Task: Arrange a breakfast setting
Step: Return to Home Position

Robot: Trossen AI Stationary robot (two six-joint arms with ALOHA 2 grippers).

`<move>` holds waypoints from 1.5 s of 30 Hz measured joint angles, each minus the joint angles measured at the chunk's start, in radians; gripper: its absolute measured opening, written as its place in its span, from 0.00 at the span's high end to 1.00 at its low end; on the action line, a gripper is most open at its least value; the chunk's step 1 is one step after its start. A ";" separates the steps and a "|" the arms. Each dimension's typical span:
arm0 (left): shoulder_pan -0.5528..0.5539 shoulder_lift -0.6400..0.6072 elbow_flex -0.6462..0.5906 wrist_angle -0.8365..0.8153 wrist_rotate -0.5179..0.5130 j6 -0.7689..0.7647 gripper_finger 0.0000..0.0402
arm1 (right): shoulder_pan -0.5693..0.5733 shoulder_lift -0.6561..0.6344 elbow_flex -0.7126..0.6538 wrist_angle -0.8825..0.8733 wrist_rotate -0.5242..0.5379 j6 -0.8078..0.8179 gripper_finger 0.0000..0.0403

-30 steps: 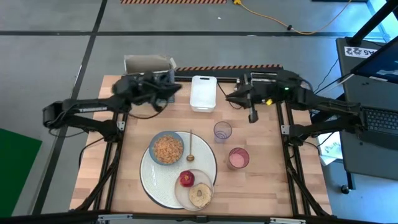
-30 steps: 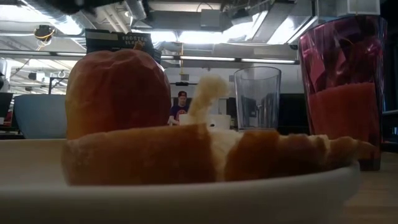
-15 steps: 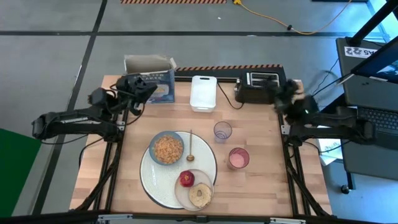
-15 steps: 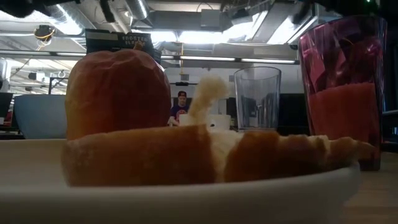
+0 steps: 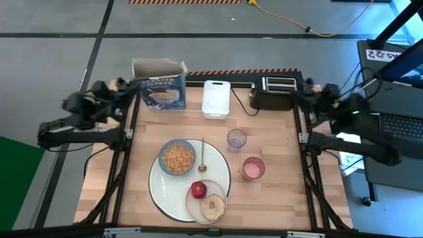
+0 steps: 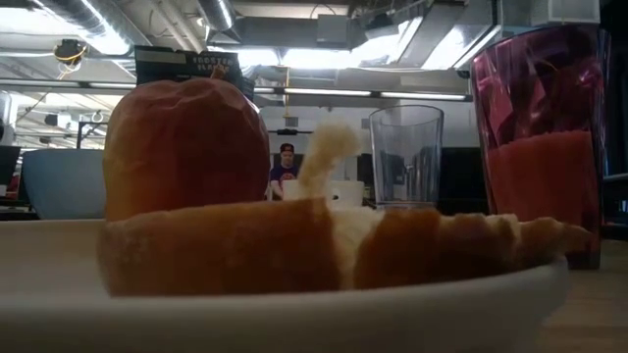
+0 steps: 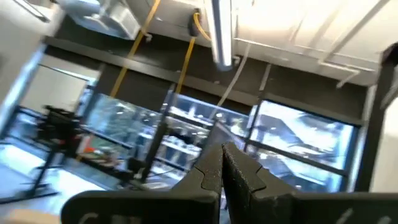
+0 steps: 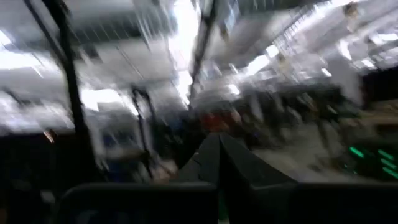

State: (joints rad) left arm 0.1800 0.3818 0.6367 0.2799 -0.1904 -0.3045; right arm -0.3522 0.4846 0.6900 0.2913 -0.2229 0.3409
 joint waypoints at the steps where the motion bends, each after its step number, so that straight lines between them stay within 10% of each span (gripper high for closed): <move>1: -0.007 -0.036 0.014 -0.058 -0.021 0.012 1.00 | -0.008 -0.038 0.061 -0.162 0.004 -0.047 0.99; 6: -0.017 -0.180 0.028 -0.250 -0.042 0.020 1.00 | -0.029 -0.229 0.226 -0.577 0.144 -0.170 0.99; 11: -0.017 -0.252 -0.057 -0.460 -0.090 -0.052 1.00 | -0.028 -0.423 0.035 -0.673 0.206 0.001 1.00; 18: -0.019 -0.329 -0.357 -0.168 -0.008 -0.228 1.00 | -0.028 -0.424 -0.449 0.172 0.078 0.262 1.00; 22: -0.041 -0.366 -0.439 -0.072 0.006 -0.289 1.00 | -0.010 -0.418 -0.521 0.216 0.054 0.318 1.00; 37: -0.176 -0.379 -0.276 -0.435 -0.159 -0.187 1.00 | -0.001 -0.480 0.099 -0.995 0.127 -0.034 1.00; 45: -0.175 -0.379 -0.415 -0.392 -0.118 -0.225 1.00 | -0.001 -0.480 -0.096 -0.764 0.041 -0.016 1.00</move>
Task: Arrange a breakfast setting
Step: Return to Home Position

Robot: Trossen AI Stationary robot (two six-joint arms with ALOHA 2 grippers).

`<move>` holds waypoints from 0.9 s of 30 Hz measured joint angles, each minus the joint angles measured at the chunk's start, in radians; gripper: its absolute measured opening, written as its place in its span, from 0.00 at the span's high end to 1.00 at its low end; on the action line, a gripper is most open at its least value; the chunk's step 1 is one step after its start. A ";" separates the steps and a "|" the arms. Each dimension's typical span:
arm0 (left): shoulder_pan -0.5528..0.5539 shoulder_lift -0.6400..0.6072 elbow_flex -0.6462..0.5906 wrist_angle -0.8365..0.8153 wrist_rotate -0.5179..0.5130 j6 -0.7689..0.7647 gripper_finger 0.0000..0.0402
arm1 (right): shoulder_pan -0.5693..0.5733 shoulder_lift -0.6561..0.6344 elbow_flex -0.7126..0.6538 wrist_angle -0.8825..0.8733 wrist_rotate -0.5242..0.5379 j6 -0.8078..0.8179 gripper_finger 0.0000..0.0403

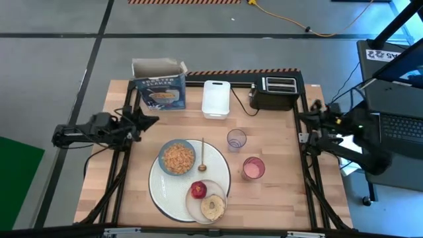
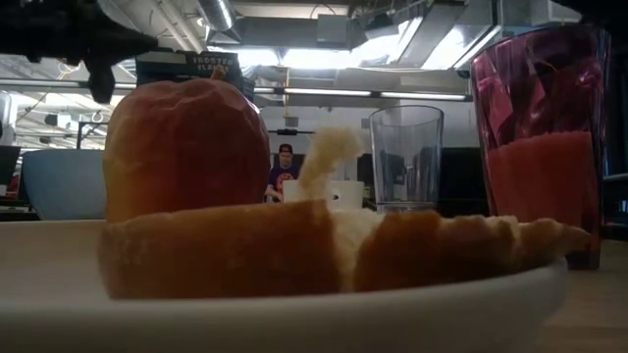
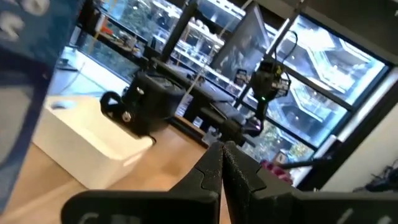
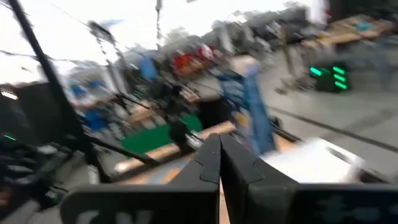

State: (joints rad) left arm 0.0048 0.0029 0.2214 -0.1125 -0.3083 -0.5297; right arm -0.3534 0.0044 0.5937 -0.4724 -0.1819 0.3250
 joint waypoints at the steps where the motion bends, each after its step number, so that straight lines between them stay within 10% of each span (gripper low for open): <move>1: 0.000 0.000 -0.015 0.011 0.007 0.000 1.00 | 0.000 0.000 -0.042 0.076 -0.023 0.011 1.00; 16: 0.000 0.000 -0.092 0.078 0.004 -0.013 1.00 | 0.000 -0.002 -0.587 0.781 -0.099 0.282 1.00; 27: -0.002 0.000 -0.177 0.133 0.035 -0.119 1.00 | 0.122 -0.002 -0.587 0.881 0.007 0.231 1.00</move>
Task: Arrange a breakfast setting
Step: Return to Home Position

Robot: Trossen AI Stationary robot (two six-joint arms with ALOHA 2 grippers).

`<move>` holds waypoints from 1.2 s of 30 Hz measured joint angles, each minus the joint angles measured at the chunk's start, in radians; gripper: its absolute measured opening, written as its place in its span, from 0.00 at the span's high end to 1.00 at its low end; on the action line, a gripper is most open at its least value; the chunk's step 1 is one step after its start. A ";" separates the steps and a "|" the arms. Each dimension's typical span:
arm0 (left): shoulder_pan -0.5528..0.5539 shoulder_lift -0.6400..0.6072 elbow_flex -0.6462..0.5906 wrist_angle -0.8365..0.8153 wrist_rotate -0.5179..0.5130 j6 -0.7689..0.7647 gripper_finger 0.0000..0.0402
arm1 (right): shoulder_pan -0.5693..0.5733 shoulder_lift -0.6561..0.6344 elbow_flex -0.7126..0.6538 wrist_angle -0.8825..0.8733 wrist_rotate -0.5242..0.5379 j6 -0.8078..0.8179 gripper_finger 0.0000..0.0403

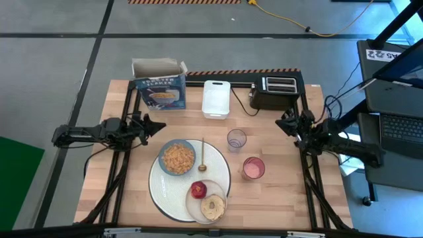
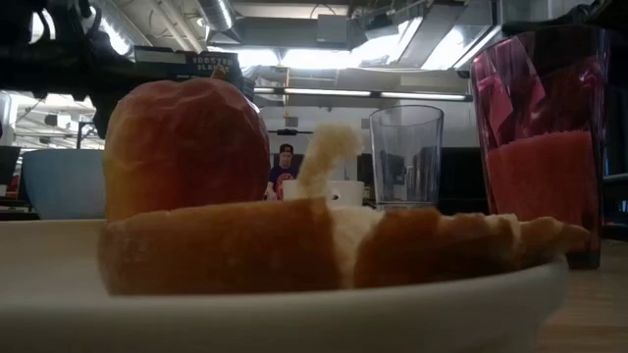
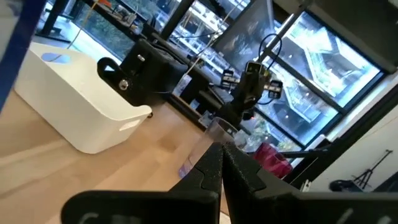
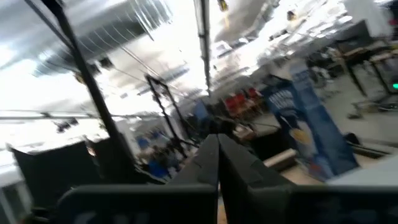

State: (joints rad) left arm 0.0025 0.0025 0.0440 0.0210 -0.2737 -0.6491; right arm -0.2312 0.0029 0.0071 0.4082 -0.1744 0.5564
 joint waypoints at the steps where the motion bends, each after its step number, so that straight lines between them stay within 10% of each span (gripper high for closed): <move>1: -0.003 0.000 -0.013 0.022 0.000 -0.001 1.00 | 0.037 0.000 0.000 -0.022 0.045 -0.030 1.00; 15: -0.012 0.002 -0.036 0.069 0.075 -0.001 1.00 | 0.522 0.000 0.000 -0.132 0.428 -0.342 1.00; 24: -0.013 0.019 -0.035 -0.008 0.287 0.155 1.00 | 0.598 0.001 0.000 -0.350 0.390 -0.435 1.00; 36: -0.013 0.048 -0.035 -0.012 0.272 0.420 1.00 | 0.598 0.027 0.004 -0.369 0.339 -0.621 0.99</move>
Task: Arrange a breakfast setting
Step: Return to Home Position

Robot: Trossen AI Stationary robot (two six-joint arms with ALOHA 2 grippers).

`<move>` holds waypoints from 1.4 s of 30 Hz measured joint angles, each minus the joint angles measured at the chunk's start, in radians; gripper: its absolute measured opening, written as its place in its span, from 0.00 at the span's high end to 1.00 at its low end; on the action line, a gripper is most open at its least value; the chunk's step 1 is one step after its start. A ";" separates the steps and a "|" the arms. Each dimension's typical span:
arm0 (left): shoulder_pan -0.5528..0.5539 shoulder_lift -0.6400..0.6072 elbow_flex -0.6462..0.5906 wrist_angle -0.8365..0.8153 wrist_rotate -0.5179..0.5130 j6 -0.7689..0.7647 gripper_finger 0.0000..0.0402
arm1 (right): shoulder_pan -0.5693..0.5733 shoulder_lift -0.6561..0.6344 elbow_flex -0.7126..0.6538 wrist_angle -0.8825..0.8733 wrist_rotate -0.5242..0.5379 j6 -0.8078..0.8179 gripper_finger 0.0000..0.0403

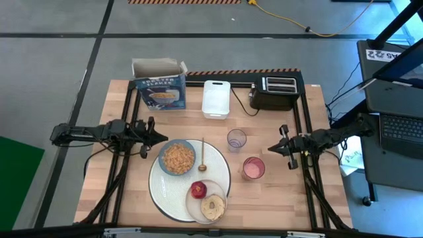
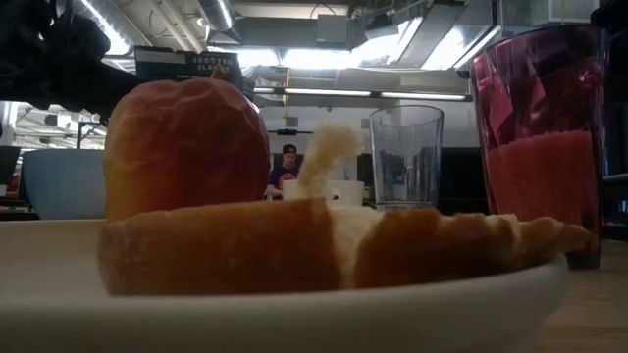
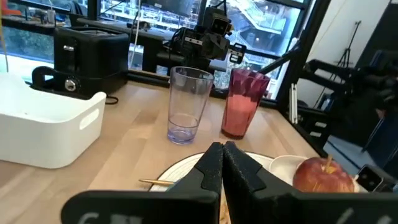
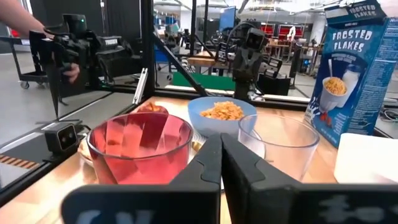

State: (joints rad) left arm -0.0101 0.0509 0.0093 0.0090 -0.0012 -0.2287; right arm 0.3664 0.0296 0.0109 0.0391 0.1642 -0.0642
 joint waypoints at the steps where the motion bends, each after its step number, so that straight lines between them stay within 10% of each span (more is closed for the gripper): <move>1: 0.000 0.003 0.000 0.000 0.001 0.009 1.00 | 0.000 0.000 0.000 0.000 -0.001 0.000 0.99; 42: 0.000 0.013 0.000 0.000 0.002 0.081 1.00 | 0.000 0.001 0.000 -0.003 0.000 -0.001 0.99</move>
State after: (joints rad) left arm -0.0097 0.0635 0.0093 0.0085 0.0011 -0.1477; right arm 0.3664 0.0303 0.0109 0.0357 0.1638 -0.0650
